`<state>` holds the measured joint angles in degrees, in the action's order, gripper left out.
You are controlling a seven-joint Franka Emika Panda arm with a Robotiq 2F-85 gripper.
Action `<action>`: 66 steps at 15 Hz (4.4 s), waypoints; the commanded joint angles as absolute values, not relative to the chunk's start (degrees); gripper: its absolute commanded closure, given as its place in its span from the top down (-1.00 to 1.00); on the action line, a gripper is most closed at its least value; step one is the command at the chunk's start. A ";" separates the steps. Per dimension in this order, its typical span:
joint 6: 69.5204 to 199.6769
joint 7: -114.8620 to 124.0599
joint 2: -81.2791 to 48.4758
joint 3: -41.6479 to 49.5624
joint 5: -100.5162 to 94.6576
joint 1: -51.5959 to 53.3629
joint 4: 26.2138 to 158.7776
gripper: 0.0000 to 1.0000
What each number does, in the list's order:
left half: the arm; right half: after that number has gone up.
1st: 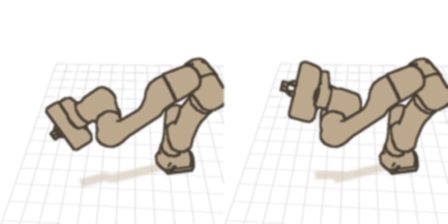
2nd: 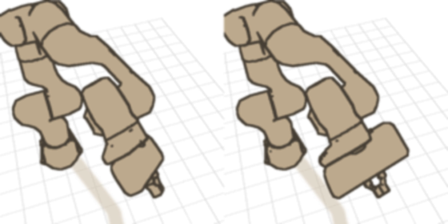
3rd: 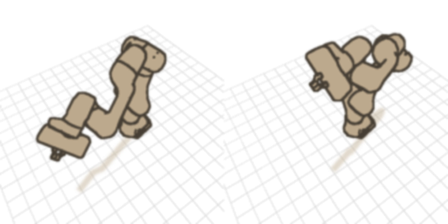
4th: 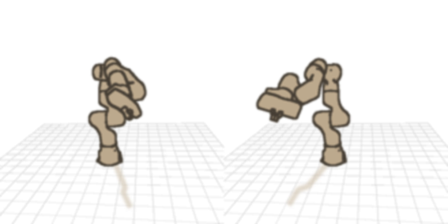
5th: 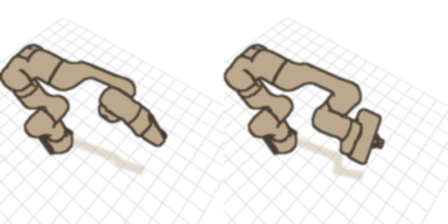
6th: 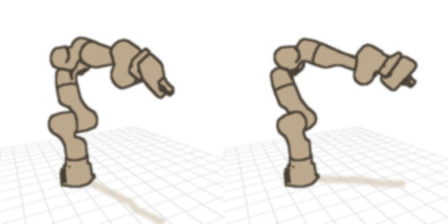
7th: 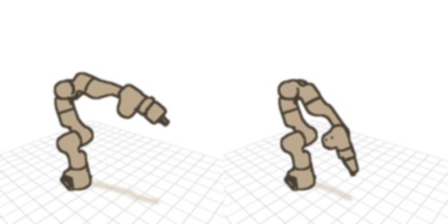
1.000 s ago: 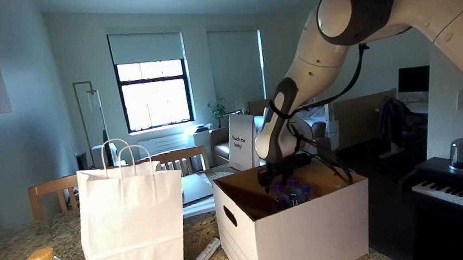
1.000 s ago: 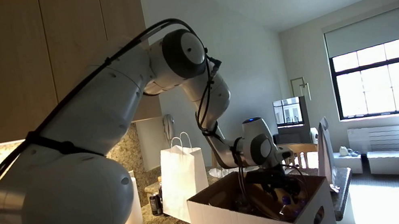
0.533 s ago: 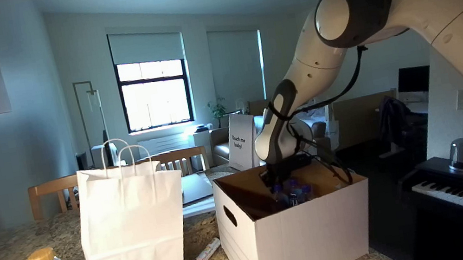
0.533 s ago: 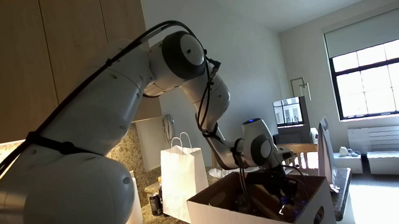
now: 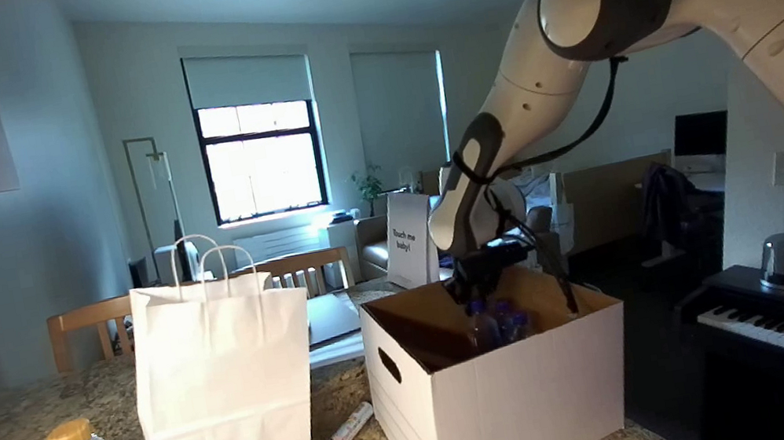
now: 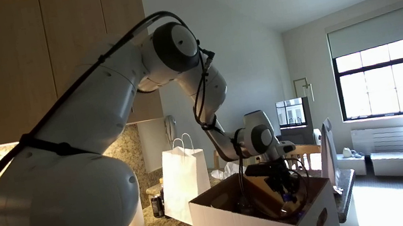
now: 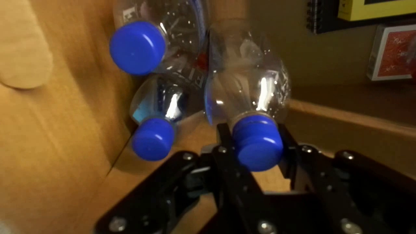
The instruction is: Pick up the bottle from the box and put them on the counter
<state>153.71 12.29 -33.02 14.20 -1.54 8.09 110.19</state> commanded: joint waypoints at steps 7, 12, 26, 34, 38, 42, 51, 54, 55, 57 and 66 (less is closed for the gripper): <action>132.14 29.63 -5.84 13.38 -12.16 9.42 113.51 -0.71; 127.79 33.95 8.39 5.43 -17.17 7.79 116.32 -0.71; 128.64 23.13 16.38 -17.38 -13.46 13.15 127.67 -0.71; 126.19 20.35 7.86 -21.68 -13.46 17.51 128.13 -0.30; 126.19 19.38 6.03 -21.42 -13.54 17.69 127.64 -0.72; 132.03 18.78 -0.84 -22.34 -10.66 19.02 126.52 -0.71; 137.17 24.41 -23.47 -20.42 -15.98 31.65 116.98 -0.71; 147.38 28.66 -24.87 -16.86 -15.74 35.17 116.48 -0.71; 150.65 29.49 -24.49 -15.69 -15.05 36.05 116.70 -0.71; 157.39 32.29 -24.01 -12.26 -15.47 38.55 117.13 -0.72; 159.61 40.30 -28.37 3.83 -17.62 49.64 113.47 -0.71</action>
<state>162.27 38.95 -26.51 2.74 -18.52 48.70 115.23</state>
